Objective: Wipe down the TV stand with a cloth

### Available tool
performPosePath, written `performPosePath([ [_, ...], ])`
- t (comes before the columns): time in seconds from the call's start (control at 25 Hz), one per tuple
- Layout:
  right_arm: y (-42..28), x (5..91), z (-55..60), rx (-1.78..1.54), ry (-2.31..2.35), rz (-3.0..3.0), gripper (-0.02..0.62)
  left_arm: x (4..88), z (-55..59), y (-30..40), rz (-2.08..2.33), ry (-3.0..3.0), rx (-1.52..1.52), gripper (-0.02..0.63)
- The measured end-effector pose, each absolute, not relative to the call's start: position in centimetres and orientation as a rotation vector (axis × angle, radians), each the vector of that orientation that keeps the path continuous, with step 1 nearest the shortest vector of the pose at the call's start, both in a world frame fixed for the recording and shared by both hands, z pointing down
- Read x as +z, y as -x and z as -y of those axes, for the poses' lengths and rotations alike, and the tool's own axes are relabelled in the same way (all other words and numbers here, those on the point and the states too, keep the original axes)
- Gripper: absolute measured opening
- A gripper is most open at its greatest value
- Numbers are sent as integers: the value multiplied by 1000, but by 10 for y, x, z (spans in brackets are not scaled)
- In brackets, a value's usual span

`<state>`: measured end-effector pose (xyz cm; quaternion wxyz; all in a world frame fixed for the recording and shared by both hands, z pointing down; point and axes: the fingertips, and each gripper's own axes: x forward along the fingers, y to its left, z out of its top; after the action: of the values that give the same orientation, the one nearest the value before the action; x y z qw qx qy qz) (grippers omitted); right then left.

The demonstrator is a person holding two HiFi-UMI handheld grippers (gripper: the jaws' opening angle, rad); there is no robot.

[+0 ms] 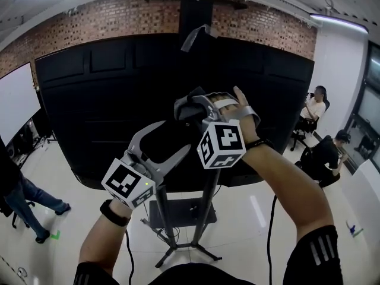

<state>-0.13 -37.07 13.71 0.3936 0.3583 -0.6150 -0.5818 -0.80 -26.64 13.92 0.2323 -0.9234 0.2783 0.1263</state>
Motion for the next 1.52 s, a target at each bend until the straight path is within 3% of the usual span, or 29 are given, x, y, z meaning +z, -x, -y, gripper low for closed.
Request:
performPosePath([
  [1.52, 5, 394, 374, -1355, -673, 1309, 34, 310, 278, 28, -887, 2833, 265, 305],
])
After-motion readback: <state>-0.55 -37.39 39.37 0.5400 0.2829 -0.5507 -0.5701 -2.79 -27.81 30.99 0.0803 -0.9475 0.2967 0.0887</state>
